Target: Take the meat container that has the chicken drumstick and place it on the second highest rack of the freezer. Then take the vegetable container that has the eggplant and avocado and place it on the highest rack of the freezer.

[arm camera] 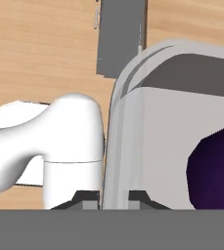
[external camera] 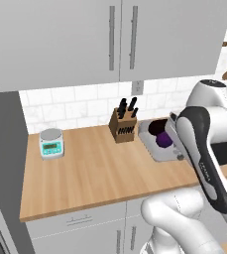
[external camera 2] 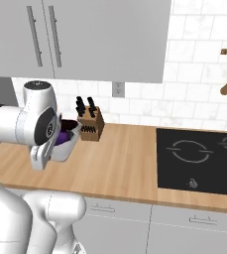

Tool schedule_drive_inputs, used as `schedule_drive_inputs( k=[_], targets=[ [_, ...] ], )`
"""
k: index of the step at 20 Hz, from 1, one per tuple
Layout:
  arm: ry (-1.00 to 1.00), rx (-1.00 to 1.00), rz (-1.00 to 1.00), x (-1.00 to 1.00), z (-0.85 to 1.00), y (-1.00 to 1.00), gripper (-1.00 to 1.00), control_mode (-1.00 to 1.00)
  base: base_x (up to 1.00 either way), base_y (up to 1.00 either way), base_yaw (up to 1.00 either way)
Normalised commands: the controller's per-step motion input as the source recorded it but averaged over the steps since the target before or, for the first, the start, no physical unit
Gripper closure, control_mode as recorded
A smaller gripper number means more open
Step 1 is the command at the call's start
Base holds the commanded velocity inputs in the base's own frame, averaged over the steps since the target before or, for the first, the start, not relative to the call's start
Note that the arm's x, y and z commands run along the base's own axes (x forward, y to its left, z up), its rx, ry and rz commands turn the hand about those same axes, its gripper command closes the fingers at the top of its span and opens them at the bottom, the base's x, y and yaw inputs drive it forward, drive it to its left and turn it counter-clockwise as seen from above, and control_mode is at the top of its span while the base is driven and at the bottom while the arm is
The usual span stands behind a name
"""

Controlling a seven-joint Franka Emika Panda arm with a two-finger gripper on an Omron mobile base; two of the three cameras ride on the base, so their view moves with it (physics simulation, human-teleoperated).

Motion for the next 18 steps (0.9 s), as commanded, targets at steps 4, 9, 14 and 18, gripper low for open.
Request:
schedule_drive_inputs(
  k=[4, 9, 14, 18],
  targets=[
    [0.0, 0.0, 0.0, -0.08, 0.0, -0.22, 1.0, -1.0, 0.0, 0.0, 0.0],
    [0.0, -0.03, 0.0, -0.01, 0.0, -0.01, 1.0, -1.0, 0.0, 0.0, 0.0],
    [-0.01, -0.08, 0.01, 0.0, -0.01, 0.01, 1.0, -1.0, 0.0, 0.0, 0.0],
    [-0.03, -0.04, 0.02, 0.0, -0.03, 0.0, 1.0, -1.0, 0.0, 0.0, 0.0]
  ],
)
